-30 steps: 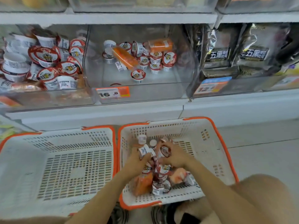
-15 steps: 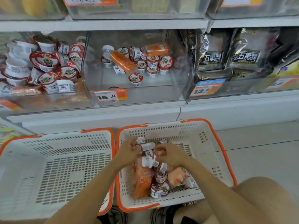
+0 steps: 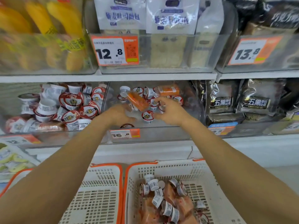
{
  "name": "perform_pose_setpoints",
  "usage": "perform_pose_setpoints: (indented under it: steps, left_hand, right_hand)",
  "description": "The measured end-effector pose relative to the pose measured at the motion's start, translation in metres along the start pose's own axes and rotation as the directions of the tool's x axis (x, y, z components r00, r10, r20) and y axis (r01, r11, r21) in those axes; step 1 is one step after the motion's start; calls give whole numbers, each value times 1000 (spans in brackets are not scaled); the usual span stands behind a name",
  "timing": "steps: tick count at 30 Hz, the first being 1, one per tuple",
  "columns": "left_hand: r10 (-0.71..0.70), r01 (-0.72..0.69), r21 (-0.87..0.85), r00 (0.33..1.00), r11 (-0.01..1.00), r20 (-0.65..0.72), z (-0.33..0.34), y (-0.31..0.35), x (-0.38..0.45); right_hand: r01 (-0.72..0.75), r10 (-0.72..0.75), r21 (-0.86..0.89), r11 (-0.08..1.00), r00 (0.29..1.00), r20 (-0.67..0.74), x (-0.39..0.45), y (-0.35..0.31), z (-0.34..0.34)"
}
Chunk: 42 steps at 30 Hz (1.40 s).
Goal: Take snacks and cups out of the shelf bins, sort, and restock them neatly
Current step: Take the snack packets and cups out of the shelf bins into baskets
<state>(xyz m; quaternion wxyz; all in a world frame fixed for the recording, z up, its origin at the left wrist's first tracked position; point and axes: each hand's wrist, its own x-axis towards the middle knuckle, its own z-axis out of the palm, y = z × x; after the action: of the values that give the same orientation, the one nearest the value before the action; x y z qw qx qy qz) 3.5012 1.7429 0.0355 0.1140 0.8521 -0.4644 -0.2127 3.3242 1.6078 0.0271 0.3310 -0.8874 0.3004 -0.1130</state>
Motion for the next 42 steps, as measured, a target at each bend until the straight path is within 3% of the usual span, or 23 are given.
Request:
perform_pose_setpoints:
  steps: [3, 6, 9, 12, 15, 19, 21, 24, 30, 34, 38, 42]
  left_hand:
    - [-119, 64, 220, 961, 973, 249, 5, -5, 20]
    - [-91, 14, 356, 976, 934, 199, 17, -13, 38]
    - [-92, 79, 230, 995, 970, 48, 22, -19, 53]
    - [-181, 171, -103, 979, 980, -94, 27, -25, 70]
    - [-302, 215, -469, 946, 856, -117, 34, -25, 87]
    - [-231, 57, -695, 960, 716, -158, 41, -13, 99]
    - [-163, 49, -739, 983, 672, -84, 47, -11, 107]
    - [-206, 140, -626, 978, 767, -32, 55, -16, 120]
    - [-243, 89, -489, 934, 868, -263, 45, -10, 115]
    - [-297, 55, -584, 897, 810, -328, 24, -8, 81]
    - [-207, -94, -637, 901, 765, -381, -2, 4, 10]
    - [-114, -173, -796, 950, 581, -290, 12, 16, -73]
  right_hand:
    - [-34, 47, -86, 996, 988, 150, 35, -1, 16]
    - [-30, 74, -193, 981, 972, 224, 63, 0, 38]
    - [-34, 91, -226, 974, 965, 247, 83, 4, 51]
    - [-10, 48, -209, 978, 983, 178, 102, 12, 59]
    - [16, -4, -93, 996, 992, 126, 113, 19, 60]
    - [-135, 135, 276, 952, 991, 20, 108, 18, 42]
    - [-257, 273, 453, 853, 961, 32, 100, 16, 29]
    - [-344, 384, 571, 746, 922, 55, 83, 14, 11]
    - [-339, 331, 505, 794, 937, 110, 37, 2, -9]
    - [-318, 308, 553, 770, 945, 113, -2, -11, -25]
    - [-325, 268, 658, 679, 945, 190, -60, -9, -41]
    - [-422, 267, 691, 587, 907, 327, -121, 15, -37]
